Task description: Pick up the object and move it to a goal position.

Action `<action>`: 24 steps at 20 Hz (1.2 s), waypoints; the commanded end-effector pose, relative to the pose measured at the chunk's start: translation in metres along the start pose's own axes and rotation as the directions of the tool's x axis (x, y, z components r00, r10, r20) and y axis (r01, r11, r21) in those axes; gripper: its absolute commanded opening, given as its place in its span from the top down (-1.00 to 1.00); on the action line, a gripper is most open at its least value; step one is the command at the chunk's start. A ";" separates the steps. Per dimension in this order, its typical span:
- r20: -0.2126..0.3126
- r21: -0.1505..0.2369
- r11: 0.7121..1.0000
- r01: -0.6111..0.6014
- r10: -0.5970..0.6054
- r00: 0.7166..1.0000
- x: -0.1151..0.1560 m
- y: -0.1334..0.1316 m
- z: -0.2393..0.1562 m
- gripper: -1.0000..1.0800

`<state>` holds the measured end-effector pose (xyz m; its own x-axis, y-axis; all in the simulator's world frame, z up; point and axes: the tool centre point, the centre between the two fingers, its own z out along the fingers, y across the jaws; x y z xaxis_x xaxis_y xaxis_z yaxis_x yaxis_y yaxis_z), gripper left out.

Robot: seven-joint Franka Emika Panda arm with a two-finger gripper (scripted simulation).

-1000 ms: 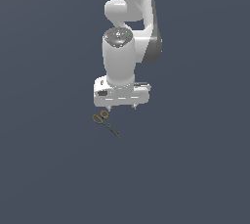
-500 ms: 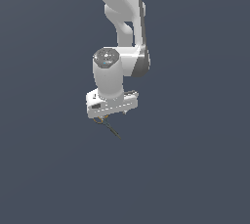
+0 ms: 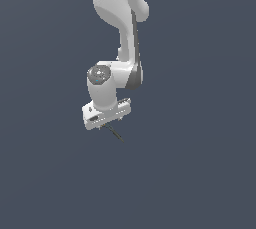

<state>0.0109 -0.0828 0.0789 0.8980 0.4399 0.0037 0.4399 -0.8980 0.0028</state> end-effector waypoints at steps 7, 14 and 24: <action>0.003 0.003 0.997 0.073 -0.073 0.997 -0.008 0.010 0.020 -0.92; 0.004 0.003 0.997 0.074 -0.074 0.997 -0.008 0.011 0.023 -0.92; 0.004 0.003 0.997 0.077 -0.077 0.997 -0.010 0.010 0.065 -0.92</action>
<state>0.0069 -0.0958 0.0199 0.8616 0.5077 -0.0008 0.5077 -0.8616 -0.0006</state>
